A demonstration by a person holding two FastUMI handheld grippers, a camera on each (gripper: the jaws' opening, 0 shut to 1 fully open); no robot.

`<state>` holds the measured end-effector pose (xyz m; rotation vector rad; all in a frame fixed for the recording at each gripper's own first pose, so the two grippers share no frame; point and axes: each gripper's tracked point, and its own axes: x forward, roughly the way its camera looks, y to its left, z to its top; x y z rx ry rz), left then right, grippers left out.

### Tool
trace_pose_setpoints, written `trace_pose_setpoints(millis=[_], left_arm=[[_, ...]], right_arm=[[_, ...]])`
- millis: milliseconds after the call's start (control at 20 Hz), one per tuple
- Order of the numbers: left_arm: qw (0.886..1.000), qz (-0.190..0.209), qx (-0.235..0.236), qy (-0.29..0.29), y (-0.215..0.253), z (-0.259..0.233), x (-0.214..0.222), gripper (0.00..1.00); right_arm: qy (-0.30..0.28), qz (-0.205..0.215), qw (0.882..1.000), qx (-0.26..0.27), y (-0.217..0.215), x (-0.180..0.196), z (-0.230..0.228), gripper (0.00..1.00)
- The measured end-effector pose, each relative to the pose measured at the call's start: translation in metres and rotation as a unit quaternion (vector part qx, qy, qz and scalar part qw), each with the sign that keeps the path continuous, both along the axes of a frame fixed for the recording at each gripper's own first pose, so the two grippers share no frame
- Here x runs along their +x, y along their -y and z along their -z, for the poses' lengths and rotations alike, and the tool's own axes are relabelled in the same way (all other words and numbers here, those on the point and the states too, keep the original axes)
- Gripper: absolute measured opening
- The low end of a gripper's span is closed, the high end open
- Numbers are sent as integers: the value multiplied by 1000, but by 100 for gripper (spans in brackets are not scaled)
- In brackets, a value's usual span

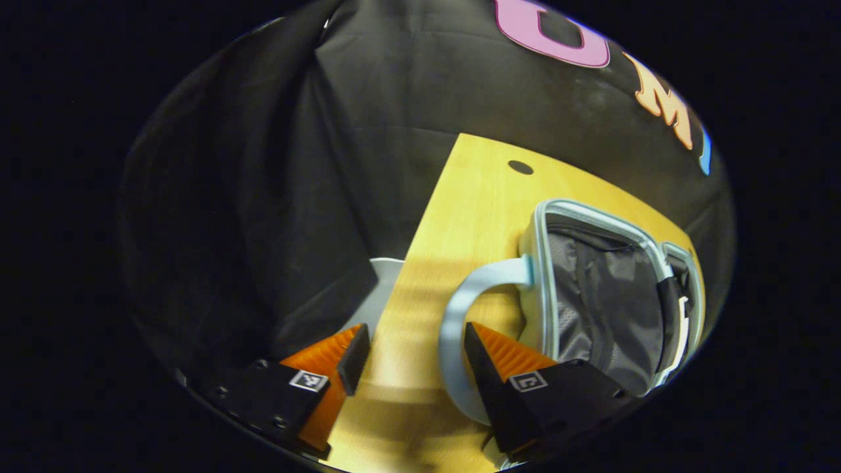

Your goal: First open the suitcase, pack the skin care products into it, and then close the suitcase.

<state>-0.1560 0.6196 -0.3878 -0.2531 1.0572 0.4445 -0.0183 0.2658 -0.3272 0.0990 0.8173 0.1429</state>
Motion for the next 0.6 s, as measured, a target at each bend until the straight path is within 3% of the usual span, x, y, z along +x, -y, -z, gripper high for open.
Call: trace_pose_setpoints(millis=[100, 200, 350, 600], left_arm=[[1000, 10, -17, -4, 14, 7, 8, 48], [999, 26, 4, -31, 14, 10, 6, 14], [999, 24, 26, -16, 13, -11, 16, 1], [997, 35, 69, -7, 18, -62, 38, 2]], right_arm=[[6, -1, 1000, -4, 4, 0, -3, 97], [8, -3, 1000, -4, 4, 0, -4, 99], [16, -13, 1000, -4, 4, 0, -5, 99], [23, -25, 999, -3, 14, 0, 0, 98]])
